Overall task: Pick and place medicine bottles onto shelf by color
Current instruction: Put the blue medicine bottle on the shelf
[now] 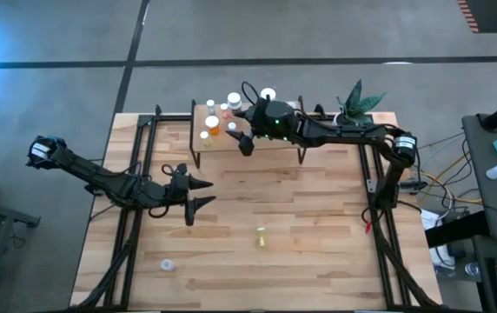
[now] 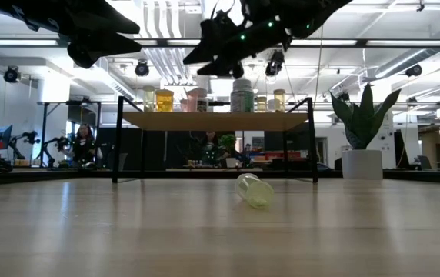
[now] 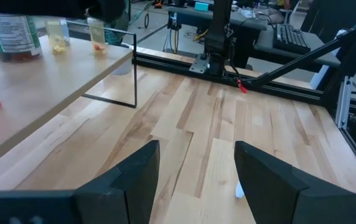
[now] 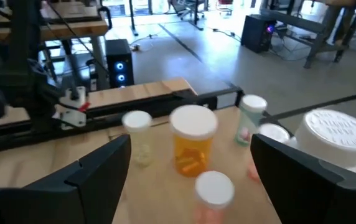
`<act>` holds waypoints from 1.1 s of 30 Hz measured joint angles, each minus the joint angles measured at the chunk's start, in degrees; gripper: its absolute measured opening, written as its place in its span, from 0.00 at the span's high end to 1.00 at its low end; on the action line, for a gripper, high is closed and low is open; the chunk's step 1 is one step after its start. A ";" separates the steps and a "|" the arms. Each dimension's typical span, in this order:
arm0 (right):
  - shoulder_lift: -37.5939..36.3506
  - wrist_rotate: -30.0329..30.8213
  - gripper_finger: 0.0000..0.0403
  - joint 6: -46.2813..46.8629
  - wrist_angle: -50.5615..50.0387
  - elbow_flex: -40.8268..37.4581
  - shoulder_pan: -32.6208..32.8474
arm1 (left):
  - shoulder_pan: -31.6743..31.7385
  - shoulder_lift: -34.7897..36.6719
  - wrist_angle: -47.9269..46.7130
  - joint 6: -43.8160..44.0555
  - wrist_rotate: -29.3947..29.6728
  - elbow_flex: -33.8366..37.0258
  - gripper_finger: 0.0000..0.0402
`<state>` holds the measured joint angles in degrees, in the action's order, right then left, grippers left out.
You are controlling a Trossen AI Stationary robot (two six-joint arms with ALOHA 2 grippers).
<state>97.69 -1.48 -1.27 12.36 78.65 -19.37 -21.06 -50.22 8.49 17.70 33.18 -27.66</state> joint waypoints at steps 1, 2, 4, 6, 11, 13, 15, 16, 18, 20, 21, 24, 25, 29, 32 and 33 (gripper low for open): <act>-0.47 0.00 0.20 0.00 -0.49 0.00 0.46 | -0.02 0.00 0.00 0.03 -0.01 0.00 0.52; -1.07 0.02 0.20 -0.18 -1.14 0.00 0.88 | -0.02 0.00 0.00 0.03 -0.06 0.00 0.52; -1.97 0.00 0.20 -0.93 -1.77 0.00 1.76 | -0.02 -0.10 0.01 -0.03 -0.20 0.00 0.52; -2.72 -0.02 0.21 -0.88 -2.18 0.00 2.48 | -0.02 -0.11 0.00 0.01 -0.32 0.00 0.52; -4.95 0.01 0.21 -1.27 -5.24 0.00 4.22 | -0.04 -0.28 -0.01 0.07 -0.36 0.00 0.52; -5.98 0.02 0.21 -1.07 -6.60 0.00 4.94 | -0.04 -0.26 0.03 0.34 -0.36 0.00 0.52; -6.78 0.03 0.21 -1.04 -7.95 0.00 5.85 | -0.04 -0.26 0.00 0.43 -0.53 0.00 0.52; -7.22 0.02 0.21 -0.95 -8.66 -0.02 6.35 | -0.04 -0.26 0.02 0.43 -0.56 0.00 0.52; -7.94 0.02 0.21 -0.75 -10.26 -0.07 7.38 | -0.04 -0.26 0.00 0.45 -0.88 0.00 0.52; -8.68 0.03 0.21 -0.73 -11.94 -0.07 8.50 | -0.07 -0.26 0.00 0.45 -1.54 0.00 0.52; -9.10 0.04 0.21 -0.65 -12.78 -0.07 9.07 | -0.07 -0.26 0.01 0.45 -1.91 0.00 0.52; -10.42 0.13 0.21 -0.10 -16.00 -0.17 10.94 | -0.07 0.22 -0.45 0.13 -3.09 0.00 0.52; -10.83 0.13 0.21 -0.10 -17.17 -0.22 11.60 | -0.07 0.69 -0.74 0.09 -3.22 0.00 0.52; -13.04 0.15 0.21 0.19 -20.69 -1.13 14.07 | -0.07 3.01 -3.27 -0.05 -3.20 0.00 0.52; -14.94 0.28 0.21 0.21 -20.60 -3.83 15.88 | -0.07 4.57 -5.21 -0.02 -3.22 0.00 0.52; -15.51 0.60 0.21 0.35 -20.26 -4.95 16.45 | -0.07 5.08 -5.75 -0.04 -3.22 0.00 0.52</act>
<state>82.18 -0.88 -0.92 -7.90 73.71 -2.93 -21.12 -45.13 2.75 17.66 29.95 -27.66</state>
